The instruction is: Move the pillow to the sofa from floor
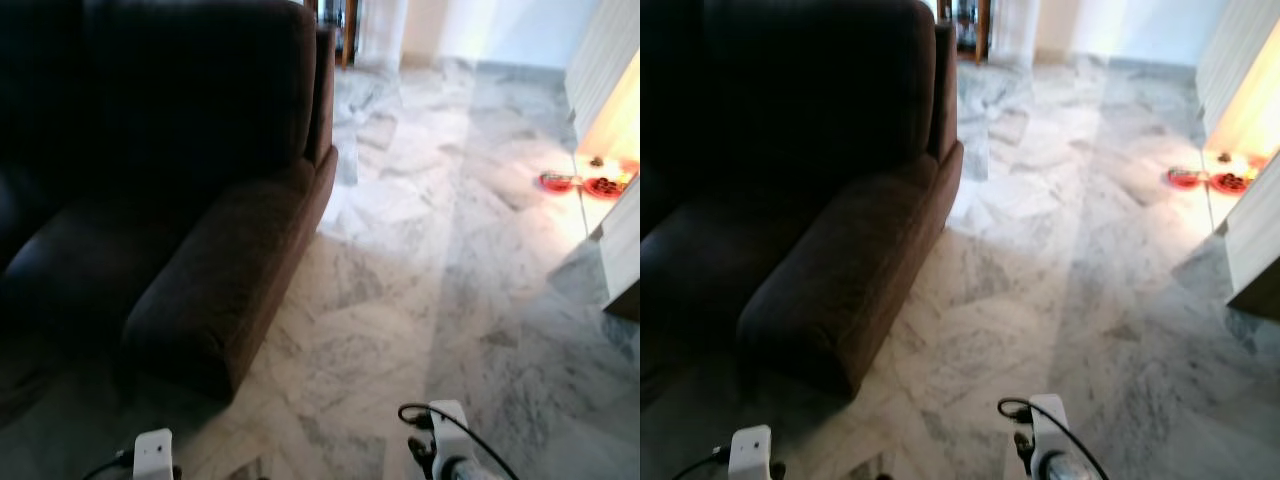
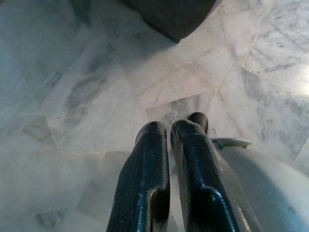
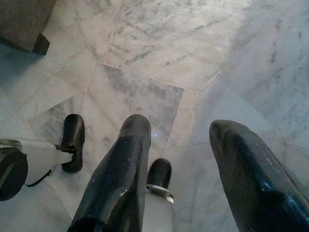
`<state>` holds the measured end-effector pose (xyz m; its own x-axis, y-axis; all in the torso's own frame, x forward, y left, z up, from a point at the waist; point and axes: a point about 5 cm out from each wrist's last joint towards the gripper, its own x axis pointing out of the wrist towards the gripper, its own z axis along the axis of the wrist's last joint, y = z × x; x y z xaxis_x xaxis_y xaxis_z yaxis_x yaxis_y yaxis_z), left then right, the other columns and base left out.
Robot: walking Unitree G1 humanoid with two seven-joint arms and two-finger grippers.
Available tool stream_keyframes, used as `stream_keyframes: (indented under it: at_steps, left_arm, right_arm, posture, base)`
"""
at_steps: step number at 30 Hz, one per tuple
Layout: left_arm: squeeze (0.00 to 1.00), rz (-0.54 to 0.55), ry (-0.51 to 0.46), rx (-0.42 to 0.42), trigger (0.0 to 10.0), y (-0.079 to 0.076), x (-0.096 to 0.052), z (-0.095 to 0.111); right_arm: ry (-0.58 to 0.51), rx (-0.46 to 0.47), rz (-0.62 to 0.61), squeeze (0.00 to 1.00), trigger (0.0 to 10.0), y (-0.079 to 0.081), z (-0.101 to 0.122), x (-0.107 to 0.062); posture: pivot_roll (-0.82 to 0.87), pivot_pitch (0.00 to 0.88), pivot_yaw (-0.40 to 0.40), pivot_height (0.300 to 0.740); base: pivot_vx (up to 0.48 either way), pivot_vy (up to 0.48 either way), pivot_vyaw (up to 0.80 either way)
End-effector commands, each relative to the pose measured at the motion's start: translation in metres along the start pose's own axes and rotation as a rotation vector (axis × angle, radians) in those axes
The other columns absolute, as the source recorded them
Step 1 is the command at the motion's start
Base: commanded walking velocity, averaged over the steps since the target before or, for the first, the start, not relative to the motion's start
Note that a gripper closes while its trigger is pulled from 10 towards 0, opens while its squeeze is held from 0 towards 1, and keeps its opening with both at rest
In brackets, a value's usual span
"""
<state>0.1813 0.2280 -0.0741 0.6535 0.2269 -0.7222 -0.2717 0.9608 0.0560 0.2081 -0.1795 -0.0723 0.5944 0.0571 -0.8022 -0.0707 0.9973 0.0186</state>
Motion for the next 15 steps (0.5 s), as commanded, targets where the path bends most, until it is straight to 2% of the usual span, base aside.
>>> stream_keyframes:
  at_steps: [1,15]
  left_arm:
    - [0.00,0.017,0.010,-0.009,10.0,0.0024,-0.0002,-0.0014]
    - [0.00,0.023,0.014,-0.011,10.0,0.0016,0.0000,-0.0011]
  right_arm:
    - [0.010,0.015,-0.004,0.00,10.0,-0.0007,-0.0039,-0.0006]
    - [0.013,0.020,0.007,0.00,10.0,0.0013,-0.0055,-0.0006]
  posture:
    - [0.12,0.124,-0.021,0.740]
    - [0.12,0.130,-0.019,0.740]
  base:
    - [0.000,0.000,0.00]
    - [0.000,0.017,0.00]
